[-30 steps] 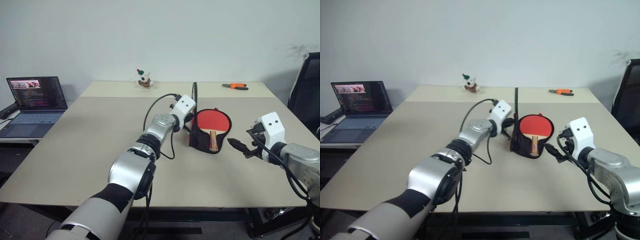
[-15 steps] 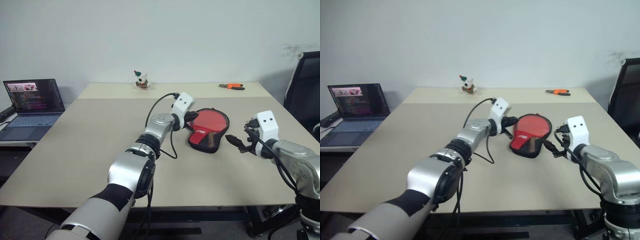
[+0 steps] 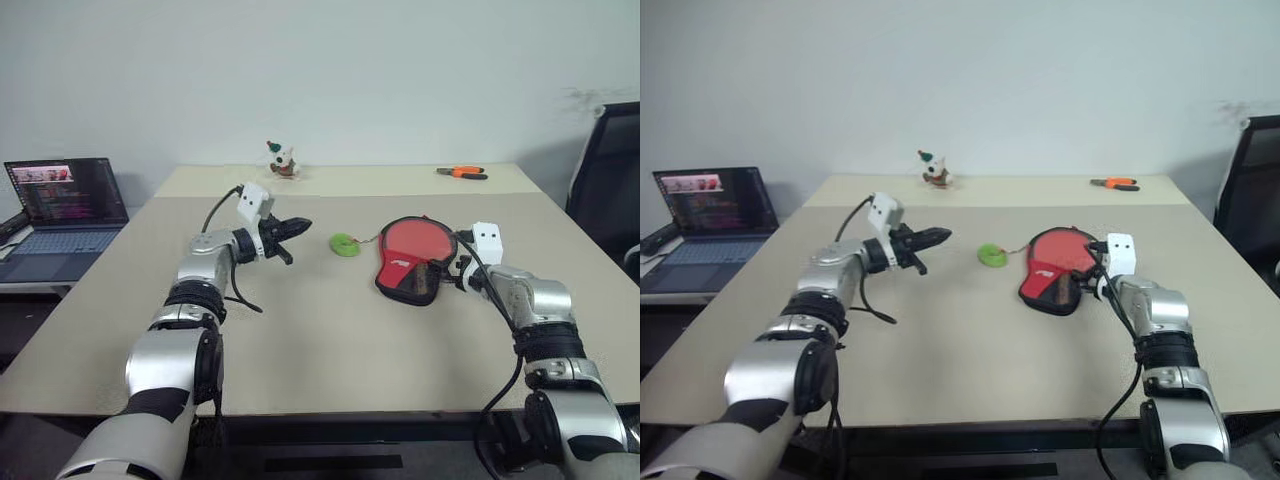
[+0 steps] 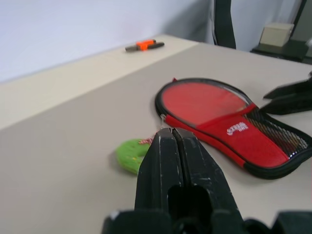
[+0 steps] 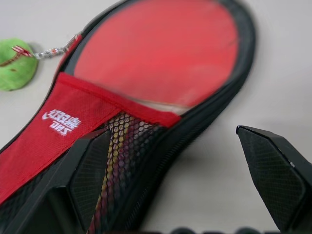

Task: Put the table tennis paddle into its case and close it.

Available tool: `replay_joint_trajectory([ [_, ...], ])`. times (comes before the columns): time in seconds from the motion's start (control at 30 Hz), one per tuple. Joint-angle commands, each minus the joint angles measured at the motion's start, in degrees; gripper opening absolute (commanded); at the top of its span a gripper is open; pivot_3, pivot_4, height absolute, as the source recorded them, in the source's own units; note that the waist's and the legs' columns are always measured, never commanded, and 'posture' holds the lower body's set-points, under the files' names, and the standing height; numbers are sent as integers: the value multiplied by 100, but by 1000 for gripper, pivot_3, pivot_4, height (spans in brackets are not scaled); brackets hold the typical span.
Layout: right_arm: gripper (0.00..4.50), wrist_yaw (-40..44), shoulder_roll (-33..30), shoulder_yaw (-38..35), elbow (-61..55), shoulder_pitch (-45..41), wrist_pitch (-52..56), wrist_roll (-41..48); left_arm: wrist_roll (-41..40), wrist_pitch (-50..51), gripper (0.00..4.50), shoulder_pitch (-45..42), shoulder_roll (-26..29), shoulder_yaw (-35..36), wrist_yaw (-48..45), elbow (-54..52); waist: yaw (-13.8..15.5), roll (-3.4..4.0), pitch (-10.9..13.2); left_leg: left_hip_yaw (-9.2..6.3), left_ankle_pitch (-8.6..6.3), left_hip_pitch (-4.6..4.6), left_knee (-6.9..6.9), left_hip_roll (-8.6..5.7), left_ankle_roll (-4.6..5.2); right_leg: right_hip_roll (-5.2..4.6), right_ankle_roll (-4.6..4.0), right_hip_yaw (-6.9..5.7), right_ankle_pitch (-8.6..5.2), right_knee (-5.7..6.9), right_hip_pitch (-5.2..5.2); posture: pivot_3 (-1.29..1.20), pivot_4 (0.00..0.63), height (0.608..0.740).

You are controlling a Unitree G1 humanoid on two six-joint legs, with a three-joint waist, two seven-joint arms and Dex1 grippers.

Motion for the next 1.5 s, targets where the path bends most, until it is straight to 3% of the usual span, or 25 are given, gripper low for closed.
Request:
replay_joint_trajectory([
  [0.03, 4500, 93, 33, -18, 785, -401, -539, -152, -292, 223, 48, 187, 55, 12, -76, -882, 1, 0, 0, 2, 0, 1, 0, 0, 0, 0, 0, 3, 0, 0, 0, 0, 150, 740],
  [0.3, 4500, 317, 208, 82, 2064, -833, -912, -384, -494, 617, 48, 586, 92, -80, 64, -1846, -94, -1, -2, 8, 0, 12, 6, 4, 0, 2, -1, 12, 0, 24, 0, 0, 150, 740],
  [0.67, 4500, 675, 496, 242, 2018, -856, -753, -528, -569, 782, 48, 789, 196, -182, 138, -2246, -181, -6, -10, 10, 1, 21, 7, 9, 0, 6, -2, 18, 1, 36, 0, 0, 150, 740],
  [0.8, 3602, 568, 635, 168, 2212, -922, -878, -541, -561, 786, 0, 820, 208, -208, 154, -2270, -231, -9, -13, 8, 0, 23, 8, 9, 0, 6, -2, 19, 1, 37, 0, 0, 150, 740],
  [1.17, 129, 425, 651, -268, 2840, -1139, -1084, -386, -598, 814, 0, 925, 363, -235, 149, -2353, -243, -14, -18, 7, 0, 52, 3, 10, 0, 7, -4, 33, 3, 45, 17, 0, 150, 740],
  [1.5, 12, 1228, 987, -424, 2822, -1365, -657, -50, -939, 1426, 0, 1533, 826, -251, -356, -3079, -281, -14, -18, 9, 0, 52, -4, 21, 0, 16, -4, 43, 3, 41, 10, 0, 150, 740],
])
